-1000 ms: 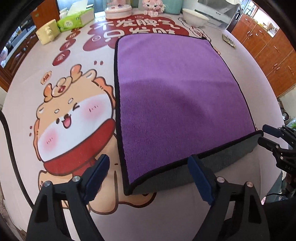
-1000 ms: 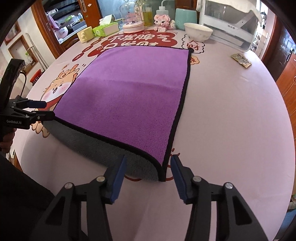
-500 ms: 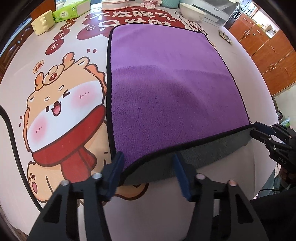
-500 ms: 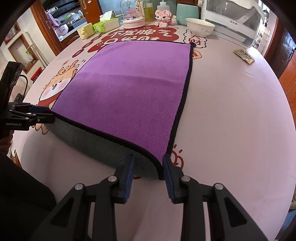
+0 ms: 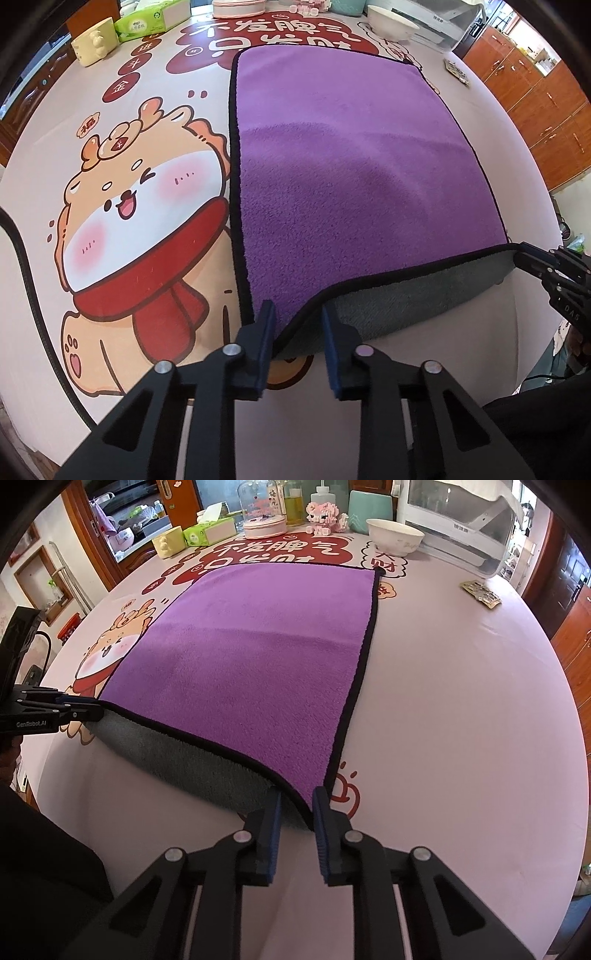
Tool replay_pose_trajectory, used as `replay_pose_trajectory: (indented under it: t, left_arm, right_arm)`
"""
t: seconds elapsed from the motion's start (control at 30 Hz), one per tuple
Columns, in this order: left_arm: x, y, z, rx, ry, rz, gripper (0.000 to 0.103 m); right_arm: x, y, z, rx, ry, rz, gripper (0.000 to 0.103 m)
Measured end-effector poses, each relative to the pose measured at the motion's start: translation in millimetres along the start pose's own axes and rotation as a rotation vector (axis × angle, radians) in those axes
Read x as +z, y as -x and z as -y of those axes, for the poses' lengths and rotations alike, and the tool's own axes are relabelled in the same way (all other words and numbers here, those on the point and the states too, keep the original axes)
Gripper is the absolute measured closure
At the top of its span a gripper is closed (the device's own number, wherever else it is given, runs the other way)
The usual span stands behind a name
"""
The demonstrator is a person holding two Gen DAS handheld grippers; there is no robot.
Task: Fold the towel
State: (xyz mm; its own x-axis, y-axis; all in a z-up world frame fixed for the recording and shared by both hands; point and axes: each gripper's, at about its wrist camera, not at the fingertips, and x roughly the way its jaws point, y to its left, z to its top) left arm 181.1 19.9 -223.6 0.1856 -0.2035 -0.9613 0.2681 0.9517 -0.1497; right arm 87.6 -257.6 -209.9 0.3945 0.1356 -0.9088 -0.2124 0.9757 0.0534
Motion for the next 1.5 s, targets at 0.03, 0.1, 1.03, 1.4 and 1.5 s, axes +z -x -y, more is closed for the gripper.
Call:
replay_pose_trajectory:
  t: [0.03, 0.1, 1.03, 1.4, 1.5]
  left_arm:
    - [-0.7, 0.8, -0.4, 0.0, -0.001, 0.001, 0.087]
    - [-1.4, 1.2, -0.4, -0.001, -0.002, 0.002, 0.089]
    - [3.1, 45.1, 5.4, 0.025, -0.031, 0.085, 0.098]
    - [36.1, 110.6, 8.9, 0.037, -0.05, 0.245, 0.098]
    - [50.2, 127.0, 9.2, 0.043, -0.065, 0.295, 0.098]
  right_arm:
    - [-0.2, 0.2, -0.1, -0.001, 0.002, 0.0, 0.088]
    - [-0.1, 0.7, -1.5, -0.002, 0.006, 0.0, 0.091]
    - [12.7, 32.4, -6.0, 0.011, 0.025, 0.039, 0.099]
    - [50.8, 81.2, -4.3, -0.022, 0.061, 0.168, 0.099]
    - [62.5, 89.1, -2.4, -0.031, 0.062, 0.2, 0.099]
